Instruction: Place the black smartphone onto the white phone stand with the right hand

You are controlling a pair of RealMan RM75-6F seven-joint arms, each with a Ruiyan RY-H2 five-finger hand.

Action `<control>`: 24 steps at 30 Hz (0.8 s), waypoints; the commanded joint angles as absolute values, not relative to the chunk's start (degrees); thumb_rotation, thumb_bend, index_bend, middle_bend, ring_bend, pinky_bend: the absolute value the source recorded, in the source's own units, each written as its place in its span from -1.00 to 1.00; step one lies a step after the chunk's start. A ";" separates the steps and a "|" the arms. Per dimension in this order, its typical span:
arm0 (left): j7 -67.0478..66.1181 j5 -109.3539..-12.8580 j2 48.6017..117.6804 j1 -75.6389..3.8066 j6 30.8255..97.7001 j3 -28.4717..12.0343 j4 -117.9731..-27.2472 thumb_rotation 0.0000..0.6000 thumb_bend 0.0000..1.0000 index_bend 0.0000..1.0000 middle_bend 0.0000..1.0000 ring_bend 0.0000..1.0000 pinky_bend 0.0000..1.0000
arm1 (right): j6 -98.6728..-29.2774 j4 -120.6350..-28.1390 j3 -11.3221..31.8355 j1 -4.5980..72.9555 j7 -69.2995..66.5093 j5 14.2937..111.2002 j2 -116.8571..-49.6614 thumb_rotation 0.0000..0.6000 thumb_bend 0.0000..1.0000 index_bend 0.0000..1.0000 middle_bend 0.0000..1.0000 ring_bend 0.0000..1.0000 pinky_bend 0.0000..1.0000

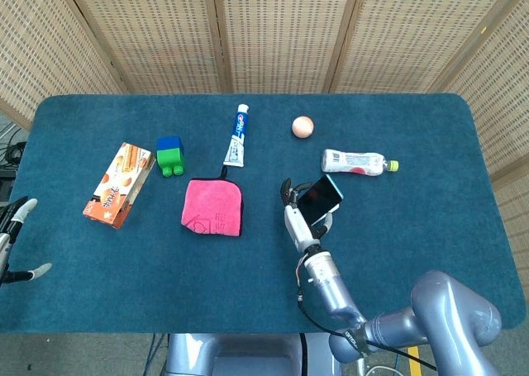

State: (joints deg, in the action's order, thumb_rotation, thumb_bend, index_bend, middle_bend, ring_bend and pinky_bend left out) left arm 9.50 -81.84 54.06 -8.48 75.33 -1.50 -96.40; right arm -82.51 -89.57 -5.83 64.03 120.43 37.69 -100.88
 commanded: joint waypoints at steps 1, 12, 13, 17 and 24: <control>9.44 -81.84 54.09 -8.49 75.32 -1.49 -96.40 1.00 -1.00 -1.00 -1.00 -1.00 -1.00 | -82.53 -89.46 -5.90 63.94 120.60 37.60 -100.83 1.00 0.03 -0.75 -0.89 -0.82 -0.31; 9.09 -81.61 54.18 -8.56 75.20 -1.54 -96.47 1.00 -1.00 -1.00 -1.00 -1.00 -1.00 | -83.87 -91.05 -6.27 63.00 119.91 38.93 -99.78 1.00 0.03 -0.75 -0.92 -0.83 -0.31; 9.09 -81.57 54.19 -8.57 75.17 -1.55 -96.48 1.00 -1.00 -1.00 -1.00 -1.00 -1.00 | -84.25 -91.53 -6.23 62.92 119.84 39.16 -99.53 1.00 0.03 -0.75 -0.92 -0.83 -0.31; 9.27 -81.55 54.11 -8.50 75.36 -1.62 -96.50 1.00 -1.00 -1.00 -1.00 -1.00 -1.00 | -88.19 -98.90 -5.56 61.67 116.63 41.91 -94.85 1.00 0.03 -0.75 -0.92 -0.83 -0.31; 9.89 -83.28 54.00 -7.70 77.14 -1.14 -96.50 1.00 -1.00 -1.00 -1.00 -1.00 -1.00 | -90.30 -112.79 -10.16 56.66 100.38 53.37 -78.25 1.00 0.03 -0.75 -0.92 -0.83 -0.31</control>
State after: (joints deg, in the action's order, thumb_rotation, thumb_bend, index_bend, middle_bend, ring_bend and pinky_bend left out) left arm 9.79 -83.06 54.00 -7.85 76.93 -1.23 -96.51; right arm -88.81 -107.66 -7.42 59.82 109.79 46.25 -86.73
